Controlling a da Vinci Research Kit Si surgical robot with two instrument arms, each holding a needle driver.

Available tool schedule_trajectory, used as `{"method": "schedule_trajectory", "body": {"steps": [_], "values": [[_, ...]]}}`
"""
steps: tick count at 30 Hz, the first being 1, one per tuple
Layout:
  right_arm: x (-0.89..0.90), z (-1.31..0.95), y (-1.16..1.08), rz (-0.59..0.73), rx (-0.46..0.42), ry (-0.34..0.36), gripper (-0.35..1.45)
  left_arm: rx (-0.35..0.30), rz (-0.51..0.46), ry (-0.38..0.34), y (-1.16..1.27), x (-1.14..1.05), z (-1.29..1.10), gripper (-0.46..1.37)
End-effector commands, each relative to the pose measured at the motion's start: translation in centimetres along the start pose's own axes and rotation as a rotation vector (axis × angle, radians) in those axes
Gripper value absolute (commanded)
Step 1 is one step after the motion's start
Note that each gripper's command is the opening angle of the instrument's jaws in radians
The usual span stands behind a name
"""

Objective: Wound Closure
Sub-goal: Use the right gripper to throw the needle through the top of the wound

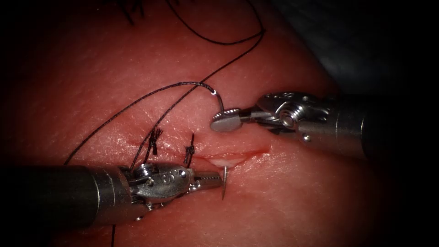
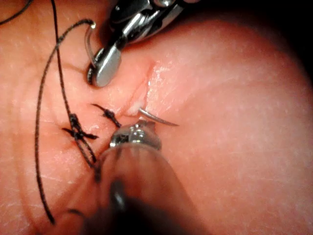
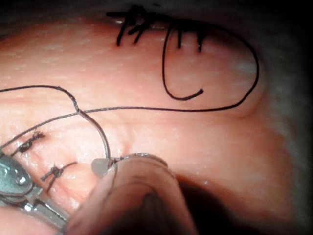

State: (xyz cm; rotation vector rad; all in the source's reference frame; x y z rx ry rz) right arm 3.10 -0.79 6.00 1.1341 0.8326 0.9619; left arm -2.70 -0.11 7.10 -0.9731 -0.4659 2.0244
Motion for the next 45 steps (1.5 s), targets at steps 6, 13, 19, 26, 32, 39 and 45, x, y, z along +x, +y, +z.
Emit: {"method": "schedule_trajectory", "body": {"steps": [6, 13, 19, 26, 32, 39, 45], "values": [[0.18, -0.11, 0.16, -0.168, 0.028, 0.152, 0.04, -0.002, 0.0, 0.0, 0.0, 0.0, 0.0, -0.12], [0.34, -0.23, 0.28, -0.379, 0.033, 0.294, 0.78, -0.001, 0.0, 0.0, 0.0, 0.0, 0.01, -0.14], [0.42, -0.25, 0.25, -0.546, 0.019, 0.321, 0.85, -0.001, 0.0, 0.0, 0.0, 0.0, 0.01, -0.13], [0.59, -0.31, 0.12, -0.685, 0.002, 0.413, 0.91, -0.001, 0.0, 0.0, 0.0, 0.01, 0.02, -0.13], [0.75, -0.37, 0.0, -0.792, -0.022, 0.488, 0.88, -0.001, 0.0, 0.0, 0.0, 0.0, 0.01, -0.13], [0.79, -0.34, -0.07, -0.853, -0.11, 0.497, 0.68, -0.001, 0.0, 0.0, 0.0, 0.0, 0.01, -0.12], [0.75, -0.32, -0.08, -0.855, -0.111, 0.48, -0.35, -0.002, 0.0, 0.0, 0.0, 0.0, 0.01, -0.14]]}}
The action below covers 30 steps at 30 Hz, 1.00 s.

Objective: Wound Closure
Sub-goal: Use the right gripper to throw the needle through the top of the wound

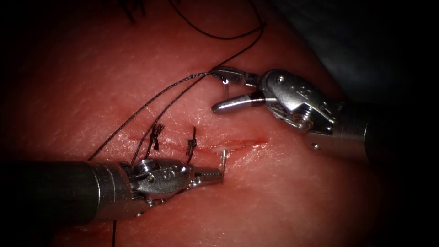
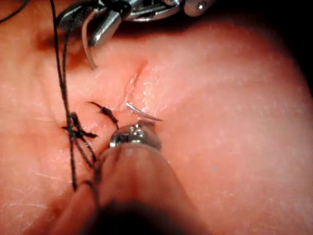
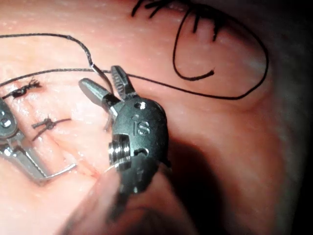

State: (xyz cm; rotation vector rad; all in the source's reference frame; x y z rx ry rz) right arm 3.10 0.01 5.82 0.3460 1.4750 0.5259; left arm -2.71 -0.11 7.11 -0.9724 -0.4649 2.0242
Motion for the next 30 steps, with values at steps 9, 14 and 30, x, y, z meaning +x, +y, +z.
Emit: {"method": "schedule_trajectory", "body": {"steps": [9, 14, 30], "values": [[-0.05, 0.01, -0.12, 0.409, -0.115, -0.146, -0.35, -0.009, 0.004, -0.002, -0.03, -0.03, -0.07, 0.0], [-0.19, 0.03, -0.2, 0.587, -0.159, -0.219, -0.35, -0.009, 0.004, -0.002, -0.03, -0.03, -0.06, 0.0], [-0.74, -0.04, -0.53, 0.797, -0.144, -0.305, -0.35, -0.009, 0.008, -0.002, -0.04, 0.0, -0.04, 0.03]]}}
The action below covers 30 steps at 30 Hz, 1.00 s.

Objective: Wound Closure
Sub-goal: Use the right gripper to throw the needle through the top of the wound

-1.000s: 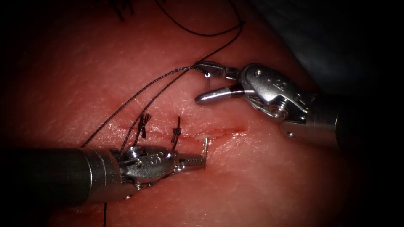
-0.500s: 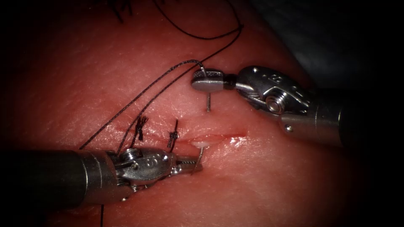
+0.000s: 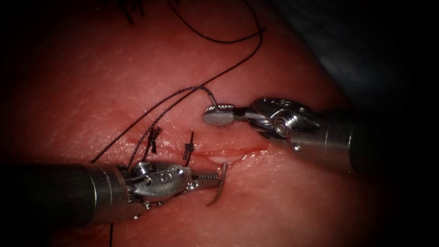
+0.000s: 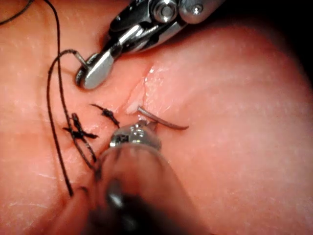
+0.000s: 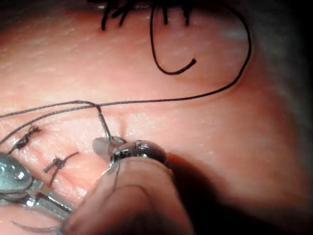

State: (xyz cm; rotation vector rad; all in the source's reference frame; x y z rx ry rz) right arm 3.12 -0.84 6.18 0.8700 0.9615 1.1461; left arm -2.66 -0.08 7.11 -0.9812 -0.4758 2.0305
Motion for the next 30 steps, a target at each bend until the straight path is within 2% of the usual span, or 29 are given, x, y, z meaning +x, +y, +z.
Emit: {"method": "schedule_trajectory", "body": {"steps": [1, 10, 17, 19, 22, 23, 25, 26, 27, 29, 30], "values": [[-0.02, -0.02, -0.01, 0.012, -0.004, -0.006, -0.35, 0.002, 0.001, 0.0, -0.01, 0.0, 0.0, 0.03], [-0.19, -0.2, -0.03, 0.134, -0.001, -0.031, -0.35, 0.002, 0.0, 0.0, -0.01, 0.02, 0.0, 0.0], [-0.3, -0.2, -0.04, 0.219, 0.021, -0.047, -0.35, 0.003, 0.005, 0.0, -0.01, 0.02, 0.01, -0.04], [-0.29, -0.2, -0.04, 0.219, 0.029, -0.04, -0.35, 0.003, 0.005, 0.0, 0.0, 0.02, 0.02, -0.08], [-0.24, -0.18, -0.02, 0.187, 0.048, 0.006, -0.35, 0.003, 0.006, 0.0, 0.0, 0.02, 0.01, -0.07], [-0.23, -0.17, -0.01, 0.17, 0.053, 0.017, -0.29, 0.003, 0.011, 0.0, 0.0, 0.02, 0.01, -0.08], [-0.18, -0.16, 0.02, 0.06, 0.069, 0.061, 0.23, 0.003, 0.012, 0.0, 0.0, 0.02, 0.01, -0.1], [-0.15, -0.15, 0.04, 0.032, 0.072, 0.073, 0.38, 0.003, 0.011, 0.0, 0.0, 0.02, 0.01, -0.11], [-0.15, -0.15, 0.05, 0.02, 0.073, 0.076, 0.43, 0.003, 0.011, 0.0, 0.0, 0.02, 0.01, -0.11], [-0.05, -0.16, 0.1, -0.091, 0.077, 0.114, 0.82, 0.003, 0.023, 0.0, 0.0, 0.02, 0.01, -0.14], [-0.01, -0.17, 0.13, -0.135, 0.08, 0.132, 0.92, 0.003, 0.023, 0.0, 0.0, 0.02, 0.01, -0.14]]}}
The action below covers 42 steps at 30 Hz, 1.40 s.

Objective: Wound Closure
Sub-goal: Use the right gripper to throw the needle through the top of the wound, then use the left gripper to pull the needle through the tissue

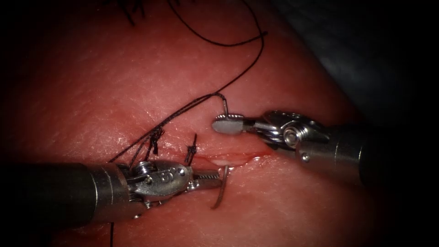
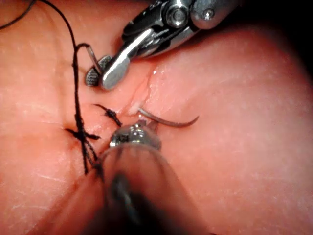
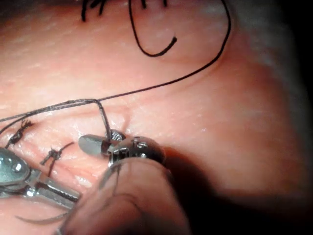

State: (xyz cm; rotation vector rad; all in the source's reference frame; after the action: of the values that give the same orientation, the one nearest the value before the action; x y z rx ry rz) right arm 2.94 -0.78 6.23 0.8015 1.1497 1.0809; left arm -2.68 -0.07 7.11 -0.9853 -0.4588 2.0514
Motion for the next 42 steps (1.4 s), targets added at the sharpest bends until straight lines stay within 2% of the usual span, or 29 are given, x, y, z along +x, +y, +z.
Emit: {"method": "schedule_trajectory", "body": {"steps": [1, 3, 4, 7, 8, 15, 18, 21, 26, 31, 33, 38, 42], "values": [[0.01, -0.02, 0.03, -0.06, 0.008, 0.023, 0.98, -0.005, 0.007, 0.001, 0.0, 0.0, 0.0, -0.16], [0.09, -0.04, 0.07, -0.085, 0.016, 0.06, 1.04, -0.005, 0.007, 0.0, 0.0, 0.0, -0.01, -0.15], [0.18, -0.07, 0.1, -0.102, 0.022, 0.101, 1.12, -0.006, 0.013, 0.0, 0.0, -0.01, -0.01, -0.14], [0.31, -0.11, 0.13, -0.146, 0.029, 0.147, 1.14, -0.007, 0.02, 0.0, -0.01, -0.01, -0.03, -0.14], [0.38, -0.13, 0.15, -0.206, 0.028, 0.163, 1.14, -0.007, 0.026, 0.0, -0.01, -0.02, -0.03, -0.13], [0.55, -0.2, 0.19, -0.237, 0.027, 0.177, 1.12, -0.008, 0.068, -0.003, -0.01, -0.02, -0.04, -0.07], [0.61, -0.21, 0.22, -0.231, 0.024, 0.178, 1.11, -0.009, 0.109, -0.001, -0.02, 0.0, -0.04, 0.07], [0.63, -0.22, 0.23, -0.23, 0.023, 0.177, 1.06, -0.008, 0.166, 0.01, -0.03, 0.03, -0.05, 0.26], [0.64, -0.24, 0.28, -0.23, 0.022, 0.177, 1.01, -0.001, 0.237, 0.034, 0.0, 0.08, -0.08, 0.37], [0.64, -0.26, 0.36, -0.233, 0.02, 0.175, 0.97, 0.014, 0.373, 0.078, 0.08, 0.22, -0.09, 0.63], [0.64, -0.26, 0.38, -0.234, 0.02, 0.175, 0.97, 0.015, 0.395, 0.086, 0.1, 0.26, -0.1, 0.69], [0.59, -0.3, 0.42, -0.24, 0.023, 0.172, 0.92, -0.004, 0.446, 0.103, 0.13, 0.37, -0.12, 0.89], [0.57, -0.34, 0.42, -0.241, 0.027, 0.169, 0.86, -0.048, 0.506, 0.124, 0.08, 0.42, -0.09, 1.03]]}}
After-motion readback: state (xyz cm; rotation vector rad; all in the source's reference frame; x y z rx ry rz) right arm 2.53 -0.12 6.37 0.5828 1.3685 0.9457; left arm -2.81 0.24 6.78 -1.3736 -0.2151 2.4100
